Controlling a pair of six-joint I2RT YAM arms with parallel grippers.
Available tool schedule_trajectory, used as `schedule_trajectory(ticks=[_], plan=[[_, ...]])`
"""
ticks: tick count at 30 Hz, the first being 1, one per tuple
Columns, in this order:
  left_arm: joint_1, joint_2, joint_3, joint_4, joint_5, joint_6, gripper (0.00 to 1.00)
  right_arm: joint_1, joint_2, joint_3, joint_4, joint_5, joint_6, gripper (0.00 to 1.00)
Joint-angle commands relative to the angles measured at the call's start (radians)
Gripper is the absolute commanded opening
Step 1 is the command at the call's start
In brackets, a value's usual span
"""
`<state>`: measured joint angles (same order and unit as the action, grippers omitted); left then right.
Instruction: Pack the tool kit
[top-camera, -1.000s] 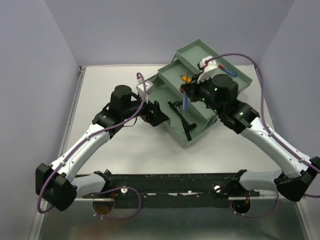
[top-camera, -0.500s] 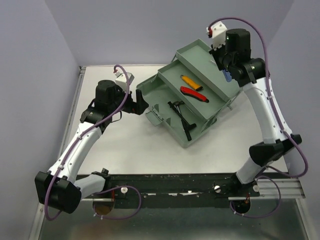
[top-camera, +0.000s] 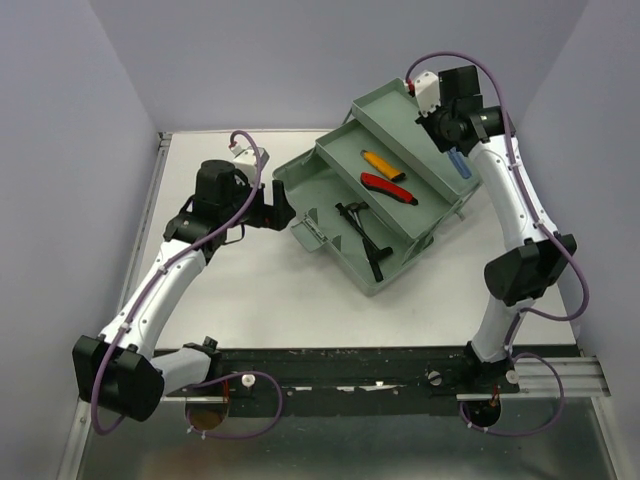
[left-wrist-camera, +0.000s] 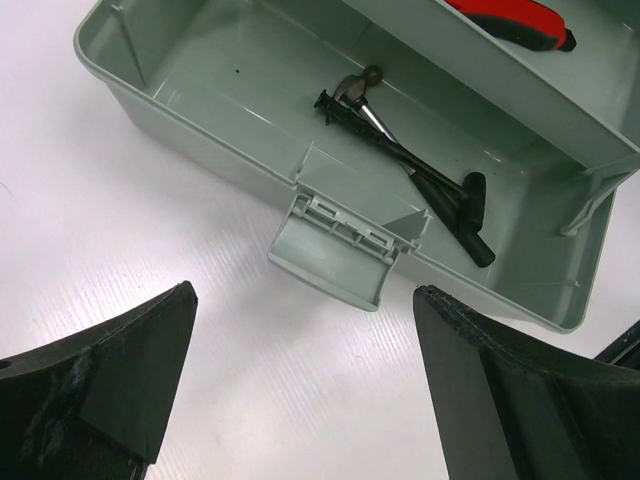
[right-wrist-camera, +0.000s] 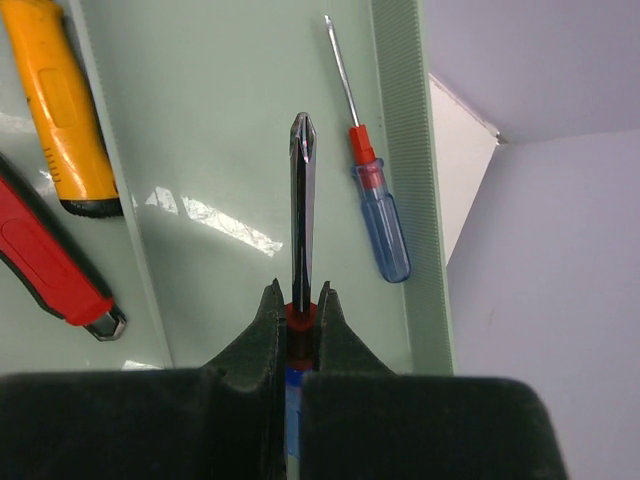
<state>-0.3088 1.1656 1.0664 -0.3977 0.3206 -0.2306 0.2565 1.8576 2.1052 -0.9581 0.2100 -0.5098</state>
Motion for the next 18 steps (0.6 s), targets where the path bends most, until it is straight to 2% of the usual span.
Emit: schedule_trajectory(ticks=[1, 3, 4, 7, 12, 18], plan=[[0.002, 0.009, 0.023, -0.013, -0.029, -0.016, 0.99, 0.004, 0.051, 0.007, 0.013, -0.041, -0.036, 0.01], [0.002, 0.009, 0.018, -0.009, -0.029, -0.018, 0.99, 0.004, 0.066, -0.004, 0.025, -0.046, -0.016, 0.08], [0.004, 0.011, 0.020, -0.010, -0.026, -0.018, 0.99, 0.003, 0.072, -0.005, 0.030, -0.040, -0.009, 0.16], [0.002, 0.022, 0.024, -0.015, -0.020, -0.019, 0.99, 0.004, 0.092, 0.010, 0.027, -0.021, 0.014, 0.32], [0.002, 0.025, 0.026, -0.018, -0.017, -0.019, 0.99, 0.004, 0.065, 0.012, 0.047, -0.023, 0.028, 0.64], [0.002, 0.052, 0.021, 0.002, -0.011, -0.036, 0.99, -0.002, -0.007, 0.018, 0.073, -0.046, 0.077, 0.73]])
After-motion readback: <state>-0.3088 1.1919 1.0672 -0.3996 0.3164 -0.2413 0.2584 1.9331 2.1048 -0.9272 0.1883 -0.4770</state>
